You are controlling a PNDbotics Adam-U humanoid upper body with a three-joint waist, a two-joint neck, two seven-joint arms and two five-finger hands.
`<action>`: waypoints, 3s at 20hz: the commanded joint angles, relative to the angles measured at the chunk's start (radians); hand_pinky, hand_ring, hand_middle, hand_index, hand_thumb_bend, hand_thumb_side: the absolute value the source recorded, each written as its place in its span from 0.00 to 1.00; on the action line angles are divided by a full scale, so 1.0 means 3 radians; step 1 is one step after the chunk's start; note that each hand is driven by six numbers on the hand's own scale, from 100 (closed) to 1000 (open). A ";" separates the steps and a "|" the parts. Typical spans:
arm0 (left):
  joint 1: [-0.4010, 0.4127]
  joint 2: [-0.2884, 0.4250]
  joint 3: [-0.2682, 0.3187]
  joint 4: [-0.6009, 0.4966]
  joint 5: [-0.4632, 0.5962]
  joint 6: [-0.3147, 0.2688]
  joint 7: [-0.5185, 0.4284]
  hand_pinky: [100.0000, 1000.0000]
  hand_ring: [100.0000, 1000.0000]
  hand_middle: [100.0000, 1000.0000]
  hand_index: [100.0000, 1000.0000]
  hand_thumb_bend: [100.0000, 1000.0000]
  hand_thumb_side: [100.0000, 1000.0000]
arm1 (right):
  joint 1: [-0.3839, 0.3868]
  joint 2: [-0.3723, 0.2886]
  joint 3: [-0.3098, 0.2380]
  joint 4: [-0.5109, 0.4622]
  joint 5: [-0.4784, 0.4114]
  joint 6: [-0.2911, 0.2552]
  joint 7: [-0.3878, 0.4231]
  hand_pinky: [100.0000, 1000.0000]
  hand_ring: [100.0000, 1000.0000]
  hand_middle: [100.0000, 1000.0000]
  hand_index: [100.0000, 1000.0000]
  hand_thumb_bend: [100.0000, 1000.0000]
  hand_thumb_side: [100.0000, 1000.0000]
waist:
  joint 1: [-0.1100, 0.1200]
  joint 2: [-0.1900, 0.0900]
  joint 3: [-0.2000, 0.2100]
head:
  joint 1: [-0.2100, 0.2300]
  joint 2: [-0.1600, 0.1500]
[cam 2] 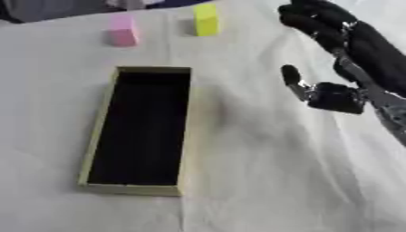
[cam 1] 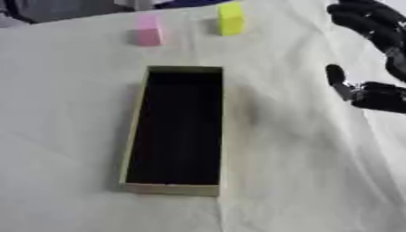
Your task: Pick up objects on the table and place them in the box.
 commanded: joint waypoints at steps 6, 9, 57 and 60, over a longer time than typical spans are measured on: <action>-0.0027 0.0060 0.0004 -0.0065 -0.0021 0.0018 0.0001 0.56 0.54 0.59 0.84 0.07 0.79 | -0.0196 -0.0519 -0.0011 -0.0053 -0.0070 0.0298 0.0375 0.95 1.00 0.90 1.00 0.00 0.00 | -0.0050 -0.0066 0.0013 | -0.0014 -0.0024; -0.0023 0.0067 -0.0003 -0.0065 -0.0020 0.0023 -0.0003 0.56 0.54 0.59 0.84 0.07 0.79 | -0.0307 -0.0684 -0.0005 -0.0053 -0.0183 0.0516 0.0572 0.93 1.00 0.86 1.00 0.00 0.00 | -0.0065 -0.0077 0.0031 | -0.0035 -0.0035; -0.0176 0.0055 -0.0075 -0.0065 -0.0082 -0.0021 -0.0108 0.55 0.52 0.59 0.83 0.03 0.83 | -0.2249 -0.0228 0.0537 0.1696 0.0108 0.0907 0.2023 0.95 1.00 0.90 1.00 0.00 0.11 | -0.0101 0.0387 0.0463 | -0.0534 -0.0627; -0.0172 0.0055 -0.0074 -0.0065 -0.0090 -0.0023 -0.0111 0.55 0.50 0.59 0.83 0.03 0.84 | -0.2295 -0.0228 0.0521 0.1706 0.0072 0.1020 0.1894 0.94 1.00 0.86 1.00 0.00 0.11 | -0.0102 0.0404 0.0471 | -0.0546 -0.0655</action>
